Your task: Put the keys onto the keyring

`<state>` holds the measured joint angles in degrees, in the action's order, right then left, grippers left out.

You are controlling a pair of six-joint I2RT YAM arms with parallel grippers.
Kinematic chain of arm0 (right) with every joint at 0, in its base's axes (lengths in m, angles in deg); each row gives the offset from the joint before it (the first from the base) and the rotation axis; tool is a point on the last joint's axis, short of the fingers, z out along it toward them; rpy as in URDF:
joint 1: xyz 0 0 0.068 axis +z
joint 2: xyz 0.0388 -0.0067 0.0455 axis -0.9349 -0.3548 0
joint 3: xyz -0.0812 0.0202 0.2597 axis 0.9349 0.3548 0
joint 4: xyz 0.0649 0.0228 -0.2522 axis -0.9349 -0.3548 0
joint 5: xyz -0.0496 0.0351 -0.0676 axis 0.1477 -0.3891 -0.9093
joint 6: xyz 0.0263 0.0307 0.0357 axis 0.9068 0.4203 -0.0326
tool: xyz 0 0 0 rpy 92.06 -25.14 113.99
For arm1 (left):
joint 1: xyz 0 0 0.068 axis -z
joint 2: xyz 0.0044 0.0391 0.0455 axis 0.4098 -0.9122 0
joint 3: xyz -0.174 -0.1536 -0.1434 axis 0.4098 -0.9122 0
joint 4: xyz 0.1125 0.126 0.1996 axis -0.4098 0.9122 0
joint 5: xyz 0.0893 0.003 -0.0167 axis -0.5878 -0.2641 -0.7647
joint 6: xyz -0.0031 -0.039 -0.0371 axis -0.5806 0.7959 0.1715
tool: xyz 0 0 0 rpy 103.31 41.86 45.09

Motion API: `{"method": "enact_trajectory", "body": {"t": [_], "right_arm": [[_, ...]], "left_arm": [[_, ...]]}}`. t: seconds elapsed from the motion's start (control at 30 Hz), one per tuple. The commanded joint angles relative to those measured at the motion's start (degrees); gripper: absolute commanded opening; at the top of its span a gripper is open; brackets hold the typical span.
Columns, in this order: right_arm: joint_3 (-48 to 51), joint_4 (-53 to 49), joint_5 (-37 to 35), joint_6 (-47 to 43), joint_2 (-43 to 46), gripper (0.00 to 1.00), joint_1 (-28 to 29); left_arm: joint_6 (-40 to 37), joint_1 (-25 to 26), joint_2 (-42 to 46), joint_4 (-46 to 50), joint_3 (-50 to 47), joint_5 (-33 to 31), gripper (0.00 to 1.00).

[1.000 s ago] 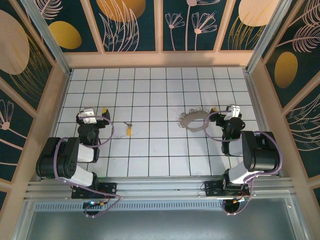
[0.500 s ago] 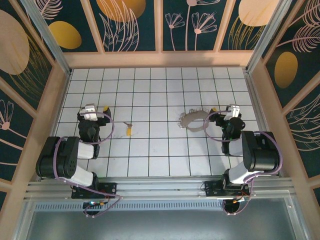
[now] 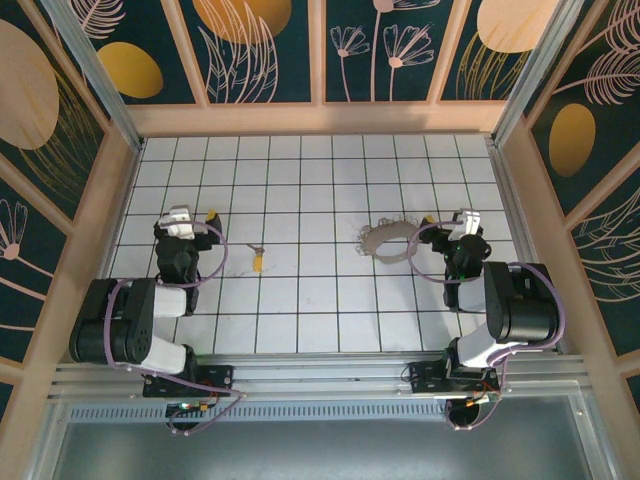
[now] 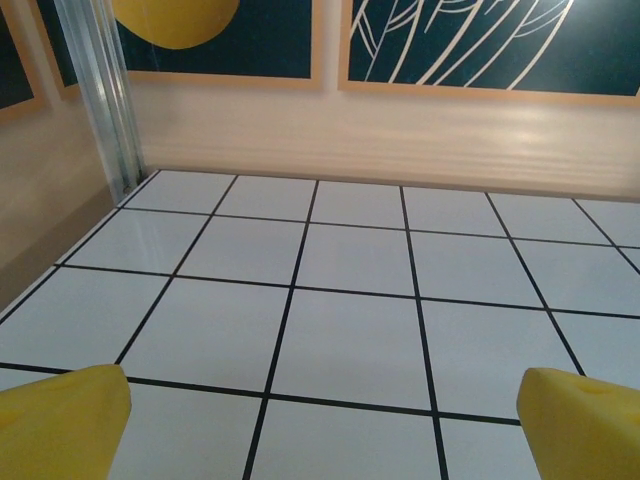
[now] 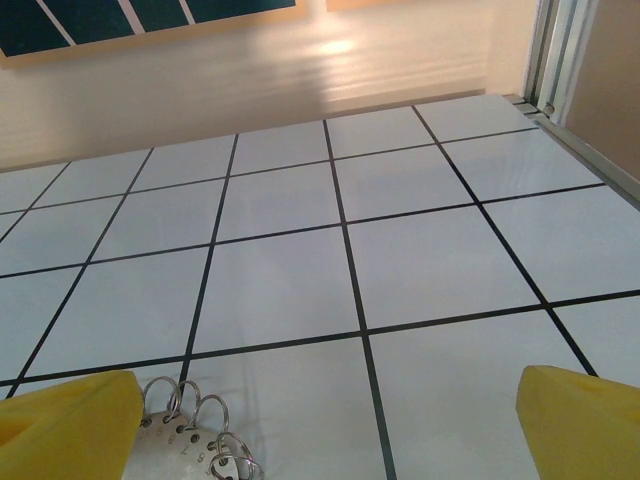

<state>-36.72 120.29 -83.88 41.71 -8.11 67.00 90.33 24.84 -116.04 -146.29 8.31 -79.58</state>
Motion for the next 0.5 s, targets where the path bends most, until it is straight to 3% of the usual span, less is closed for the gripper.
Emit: {"method": "enact_trajectory", "body": {"t": [0.0, 0.23, 0.4, 0.47], "right_arm": [[-2.79, -3.78, 0.57, -0.24, 3.73, 0.96, -0.41], [-6.85, -15.81, -0.6, 0.64, 10.5, 0.95, -0.39], [-11.05, -26.23, -0.59, 7.44, 15.17, 0.99, -0.52], [-13.41, -31.14, -4.03, 13.77, 16.19, 0.99, -0.76]], "left_arm": [[0.13, -0.29, 3.28, 4.16, 1.78, -1.39, 0.99], [0.9, -0.29, 10.67, 17.13, 6.37, -2.32, 0.99], [7.42, -0.25, 12.43, 27.77, 13.65, 0.93, 0.98], [10.24, -0.21, 13.37, 30.02, 15.69, 3.26, 0.99]]}}
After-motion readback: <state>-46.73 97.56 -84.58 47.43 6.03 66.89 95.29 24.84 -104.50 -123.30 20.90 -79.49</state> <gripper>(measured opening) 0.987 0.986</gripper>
